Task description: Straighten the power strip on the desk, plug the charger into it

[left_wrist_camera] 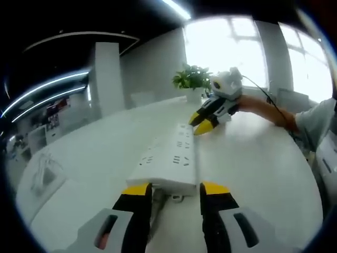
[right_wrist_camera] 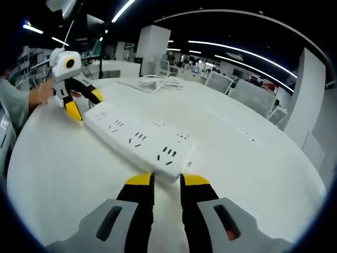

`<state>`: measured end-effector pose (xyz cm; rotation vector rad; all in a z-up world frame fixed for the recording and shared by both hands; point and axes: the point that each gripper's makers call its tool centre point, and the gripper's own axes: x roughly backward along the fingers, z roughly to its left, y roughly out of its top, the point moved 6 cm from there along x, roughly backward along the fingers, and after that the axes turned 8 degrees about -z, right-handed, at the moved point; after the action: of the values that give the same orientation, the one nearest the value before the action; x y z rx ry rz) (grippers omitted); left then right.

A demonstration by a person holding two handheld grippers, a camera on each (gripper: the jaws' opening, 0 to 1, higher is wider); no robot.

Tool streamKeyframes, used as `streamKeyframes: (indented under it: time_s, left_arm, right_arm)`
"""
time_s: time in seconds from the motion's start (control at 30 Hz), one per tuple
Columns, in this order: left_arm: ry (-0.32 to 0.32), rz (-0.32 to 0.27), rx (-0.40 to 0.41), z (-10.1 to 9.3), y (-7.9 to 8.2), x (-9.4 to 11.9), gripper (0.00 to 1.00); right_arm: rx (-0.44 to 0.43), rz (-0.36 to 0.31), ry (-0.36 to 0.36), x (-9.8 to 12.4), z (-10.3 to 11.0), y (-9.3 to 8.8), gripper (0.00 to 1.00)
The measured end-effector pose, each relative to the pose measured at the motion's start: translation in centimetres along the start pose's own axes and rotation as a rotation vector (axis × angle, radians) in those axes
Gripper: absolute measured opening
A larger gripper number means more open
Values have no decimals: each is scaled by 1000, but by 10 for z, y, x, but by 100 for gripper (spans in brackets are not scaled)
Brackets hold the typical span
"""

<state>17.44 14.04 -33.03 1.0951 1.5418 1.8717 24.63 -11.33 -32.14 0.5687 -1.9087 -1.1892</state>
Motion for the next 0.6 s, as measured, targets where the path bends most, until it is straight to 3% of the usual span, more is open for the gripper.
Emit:
streamKeyframes:
  time_s: [0.6]
  left_arm:
    - [53, 19, 31, -24, 2, -5, 38]
  right_arm:
    - [20, -11, -63, 6, -3, -7, 18]
